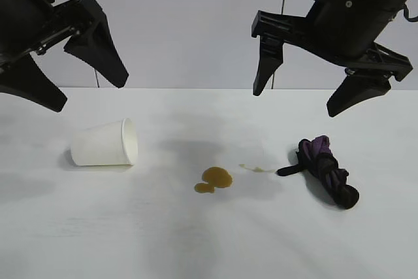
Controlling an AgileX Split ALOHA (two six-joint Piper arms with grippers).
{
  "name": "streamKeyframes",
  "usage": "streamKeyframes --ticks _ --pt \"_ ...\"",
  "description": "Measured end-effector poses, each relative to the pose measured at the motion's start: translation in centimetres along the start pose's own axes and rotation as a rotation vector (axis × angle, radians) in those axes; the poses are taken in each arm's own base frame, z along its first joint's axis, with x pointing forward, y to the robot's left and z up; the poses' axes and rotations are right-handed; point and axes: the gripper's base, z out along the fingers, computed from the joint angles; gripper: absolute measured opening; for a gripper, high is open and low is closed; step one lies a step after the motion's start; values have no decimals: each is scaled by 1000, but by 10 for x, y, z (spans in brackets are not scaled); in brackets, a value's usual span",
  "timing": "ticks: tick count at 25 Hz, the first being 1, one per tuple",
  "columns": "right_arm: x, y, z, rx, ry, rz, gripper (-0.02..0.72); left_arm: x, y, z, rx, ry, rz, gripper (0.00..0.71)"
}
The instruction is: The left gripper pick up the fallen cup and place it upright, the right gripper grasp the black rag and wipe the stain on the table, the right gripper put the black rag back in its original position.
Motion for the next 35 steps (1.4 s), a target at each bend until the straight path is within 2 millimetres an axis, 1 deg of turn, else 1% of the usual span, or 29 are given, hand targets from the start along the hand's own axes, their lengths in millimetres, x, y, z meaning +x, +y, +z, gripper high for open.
streamKeyframes --ticks 3,9,12,14,16,19,23,25,28,35 --pt "0 0 0 0 0 -9 660 1 2 0 -26 7 89 693" --pt "0 0 0 0 0 -32 660 3 14 -1 -143 77 599 693" --pt "0 0 0 0 0 -37 660 0 19 -2 -207 83 781 693" --pt "0 0 0 0 0 -45 660 -4 21 -2 -242 57 823 693" --pt "0 0 0 0 0 -50 660 -8 22 4 -258 48 849 693" --pt "0 0 0 -1 -2 -60 660 -12 20 24 -272 99 933 693" --pt "0 0 0 -1 -2 -69 660 -21 11 56 -270 145 1016 693" --pt "0 0 0 0 -1 -75 660 -28 7 65 -270 138 1029 693" --pt "0 0 0 0 1 -79 660 -36 9 75 -271 137 1032 693" --pt "0 0 0 1 2 -80 660 -32 19 97 -261 180 1024 693"
